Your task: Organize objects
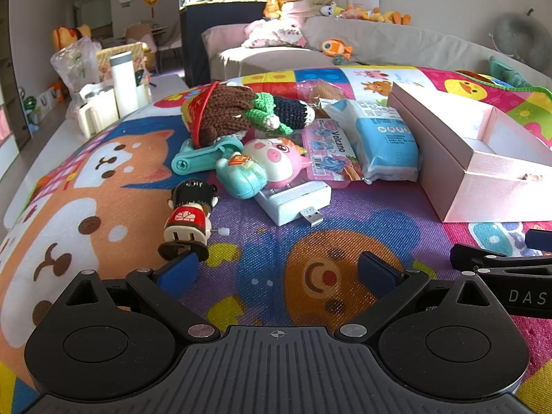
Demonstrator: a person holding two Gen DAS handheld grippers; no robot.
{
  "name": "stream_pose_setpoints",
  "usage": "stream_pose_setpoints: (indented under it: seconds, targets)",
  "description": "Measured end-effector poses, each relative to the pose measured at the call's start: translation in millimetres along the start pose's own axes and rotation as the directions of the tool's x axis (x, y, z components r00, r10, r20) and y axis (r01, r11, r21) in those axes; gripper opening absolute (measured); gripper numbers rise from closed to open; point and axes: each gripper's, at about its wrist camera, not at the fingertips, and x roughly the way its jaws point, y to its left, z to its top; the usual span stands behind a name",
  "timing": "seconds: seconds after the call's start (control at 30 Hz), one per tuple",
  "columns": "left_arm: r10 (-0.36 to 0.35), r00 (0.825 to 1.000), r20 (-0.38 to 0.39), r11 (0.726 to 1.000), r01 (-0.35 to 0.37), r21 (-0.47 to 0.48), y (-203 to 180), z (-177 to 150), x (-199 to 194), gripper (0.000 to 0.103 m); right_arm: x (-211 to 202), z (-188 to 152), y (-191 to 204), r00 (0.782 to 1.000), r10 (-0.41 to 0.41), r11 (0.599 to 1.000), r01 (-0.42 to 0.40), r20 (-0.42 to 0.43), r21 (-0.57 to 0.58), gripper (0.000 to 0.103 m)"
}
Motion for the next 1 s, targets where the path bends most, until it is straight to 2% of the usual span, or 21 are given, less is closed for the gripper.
stream_pose_setpoints:
  seconds: [1.0]
  targets:
    - [-0.005, 1.0, -0.001, 1.0, 0.005, 0.01, -6.6, 3.6, 8.4, 0.101, 0.0, -1.9, 0.9, 1.0, 0.001, 1.0, -0.001, 0.0, 0.001, 0.103]
